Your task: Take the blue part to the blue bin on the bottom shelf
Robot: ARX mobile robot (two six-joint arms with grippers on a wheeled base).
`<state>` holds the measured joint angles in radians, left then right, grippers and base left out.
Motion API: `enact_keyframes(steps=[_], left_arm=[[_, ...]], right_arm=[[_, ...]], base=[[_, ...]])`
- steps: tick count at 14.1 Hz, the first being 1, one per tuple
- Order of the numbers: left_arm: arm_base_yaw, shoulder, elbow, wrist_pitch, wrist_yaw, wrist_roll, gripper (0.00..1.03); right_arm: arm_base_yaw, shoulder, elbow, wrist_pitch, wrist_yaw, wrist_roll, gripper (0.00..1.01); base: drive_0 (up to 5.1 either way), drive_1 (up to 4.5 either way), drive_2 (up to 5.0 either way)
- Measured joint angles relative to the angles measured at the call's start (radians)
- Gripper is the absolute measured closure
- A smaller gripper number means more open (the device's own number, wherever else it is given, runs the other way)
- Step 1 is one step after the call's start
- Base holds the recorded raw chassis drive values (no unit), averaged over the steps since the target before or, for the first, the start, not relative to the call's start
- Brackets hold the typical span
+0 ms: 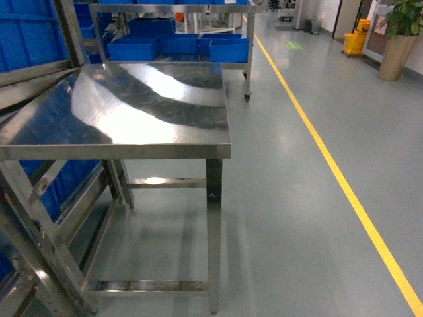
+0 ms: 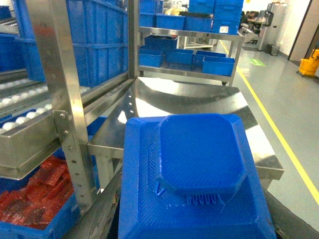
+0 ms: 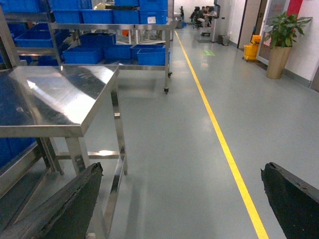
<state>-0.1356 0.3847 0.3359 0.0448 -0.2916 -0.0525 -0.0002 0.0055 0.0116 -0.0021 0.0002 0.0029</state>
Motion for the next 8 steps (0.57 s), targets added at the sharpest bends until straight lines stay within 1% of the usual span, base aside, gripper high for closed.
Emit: enact_keyframes(steps=[3,4,8], left_arm=[[0.0,0.009,0.0,0.0,0.001,0.0,0.6],[0.0,0.002,0.0,0.0,0.001,0.0,0.6],[0.0,0.0,0.0,0.0,0.003,0.0,0.6]], right_arm=[[0.0,0.0,0.0,0.003,0.0,0.0,0.03],[0.0,0.0,0.0,-0.002,0.0,0.0,0.03],[0.0,0.0,0.0,-0.003,0.0,0.0,0.03]], base=[[0.0,0.0,0.0],[-3.2,1.64,1.6],[-4.9,2.53,2.5]])
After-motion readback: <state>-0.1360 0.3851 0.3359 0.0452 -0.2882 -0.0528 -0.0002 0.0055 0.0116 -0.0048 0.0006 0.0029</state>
